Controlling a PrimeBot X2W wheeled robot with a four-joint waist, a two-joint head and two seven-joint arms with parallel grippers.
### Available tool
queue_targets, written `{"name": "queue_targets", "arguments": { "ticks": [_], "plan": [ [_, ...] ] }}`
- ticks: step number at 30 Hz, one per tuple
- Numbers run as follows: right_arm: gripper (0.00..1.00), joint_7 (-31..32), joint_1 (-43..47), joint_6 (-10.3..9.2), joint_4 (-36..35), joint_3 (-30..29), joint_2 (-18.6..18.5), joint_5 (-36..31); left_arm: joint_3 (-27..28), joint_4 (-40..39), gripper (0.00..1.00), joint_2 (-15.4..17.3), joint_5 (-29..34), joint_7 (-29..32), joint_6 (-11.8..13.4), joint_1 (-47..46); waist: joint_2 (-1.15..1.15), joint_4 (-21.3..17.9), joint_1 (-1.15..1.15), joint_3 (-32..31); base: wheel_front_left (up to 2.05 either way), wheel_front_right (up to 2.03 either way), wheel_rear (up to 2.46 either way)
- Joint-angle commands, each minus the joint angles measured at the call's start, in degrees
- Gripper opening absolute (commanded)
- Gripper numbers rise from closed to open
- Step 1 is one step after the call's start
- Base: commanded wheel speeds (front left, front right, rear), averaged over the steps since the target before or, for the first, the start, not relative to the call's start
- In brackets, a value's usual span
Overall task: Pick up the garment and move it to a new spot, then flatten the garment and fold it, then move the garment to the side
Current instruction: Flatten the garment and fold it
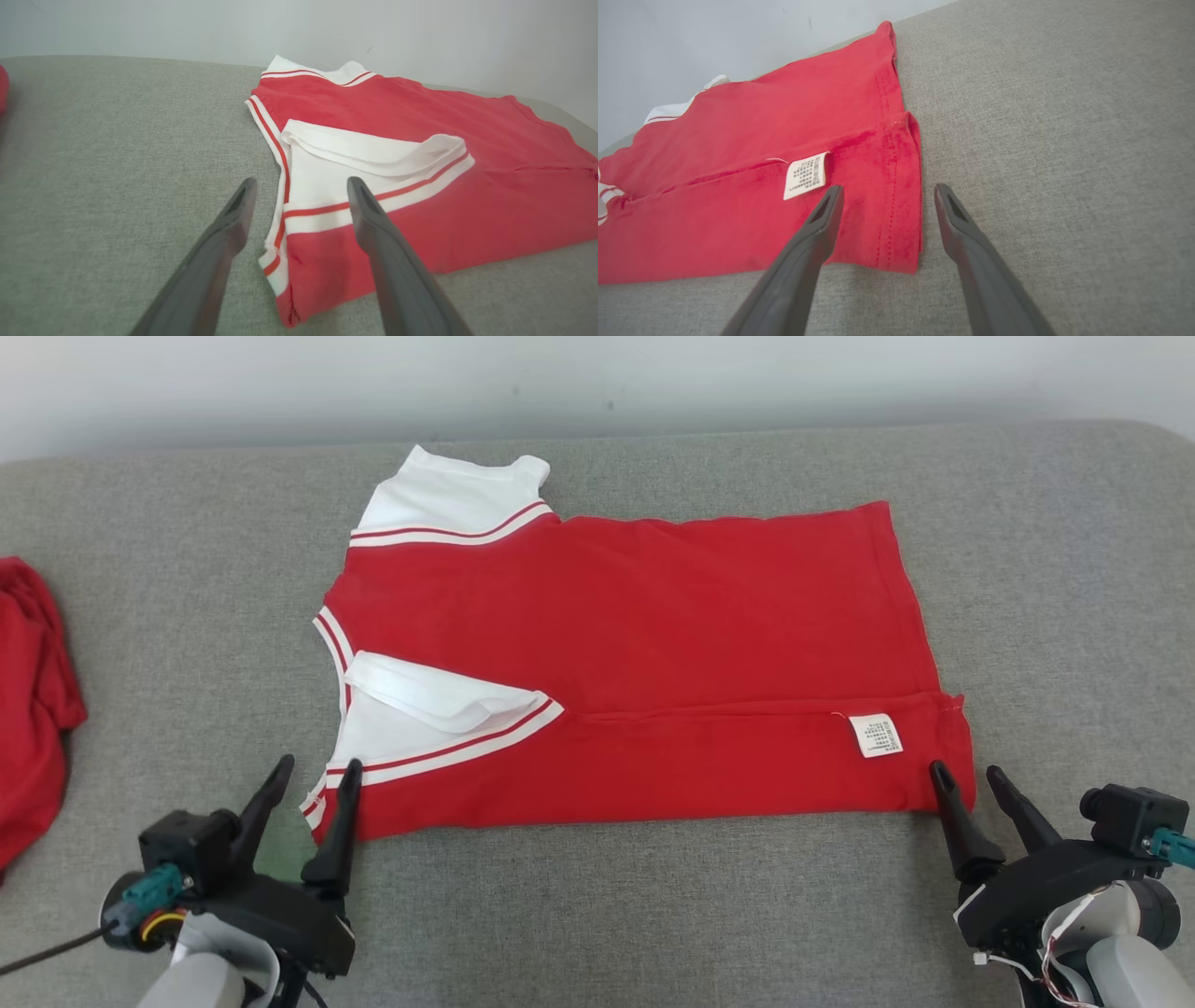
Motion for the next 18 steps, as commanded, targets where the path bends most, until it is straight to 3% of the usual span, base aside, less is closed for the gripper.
{"name": "queue_targets", "arguments": {
  "ticks": [1,15,16,17,18],
  "plan": [
    [1.0,-0.39,0.68,-0.14,-0.02,-0.65,0.36,-0.88,0.12,-0.74,1.0,0.14,-0.67,-0.25,0.39,1.45,0.0,0.23,0.01,0.14,0.0,0.0,0.0],
    [1.0,-0.15,-1.52,-0.14,4.39,-1.02,2.66,-5.75,-2.45,3.53,1.0,-1.76,-0.53,1.88,0.82,2.07,0.0,0.3,0.01,0.73,0.0,0.0,0.0],
    [0.88,-0.01,-1.73,-0.14,4.78,-0.83,2.81,-5.82,-2.6,4.02,0.82,-1.87,-0.54,1.83,0.68,1.85,0.0,0.25,0.01,0.67,0.0,0.0,0.0],
    [0.33,0.08,-2.02,-0.14,5.25,-0.69,2.94,-5.83,-2.64,4.43,0.4,-2.1,-0.7,1.77,0.54,1.65,0.0,0.24,0.01,0.57,0.0,0.0,0.0],
    [0.33,0.08,-2.02,-0.14,5.25,-0.69,2.94,-5.83,-2.64,4.43,0.4,-2.1,-0.7,1.77,0.54,1.65,0.0,0.24,0.01,0.57,0.0,0.0,0.0]
  ]
}}
